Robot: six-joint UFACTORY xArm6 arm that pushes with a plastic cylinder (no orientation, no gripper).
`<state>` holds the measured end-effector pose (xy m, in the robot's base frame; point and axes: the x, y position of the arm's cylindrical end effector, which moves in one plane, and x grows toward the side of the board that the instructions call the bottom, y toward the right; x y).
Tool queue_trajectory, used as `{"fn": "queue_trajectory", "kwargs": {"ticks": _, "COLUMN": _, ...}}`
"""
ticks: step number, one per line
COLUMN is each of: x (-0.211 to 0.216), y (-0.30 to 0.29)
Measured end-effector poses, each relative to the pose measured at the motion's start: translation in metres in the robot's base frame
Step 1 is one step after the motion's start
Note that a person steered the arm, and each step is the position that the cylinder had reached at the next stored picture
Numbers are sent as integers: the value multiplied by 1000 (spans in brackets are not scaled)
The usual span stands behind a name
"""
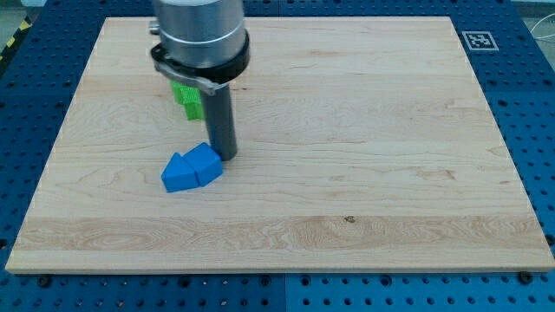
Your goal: Push the blue cube along with the blue triangle towards the bottom left
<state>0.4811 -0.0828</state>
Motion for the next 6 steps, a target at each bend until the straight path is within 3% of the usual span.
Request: {"fn": "queue_trajectory", "kwargs": {"ticks": 6, "x": 16, "y": -41}}
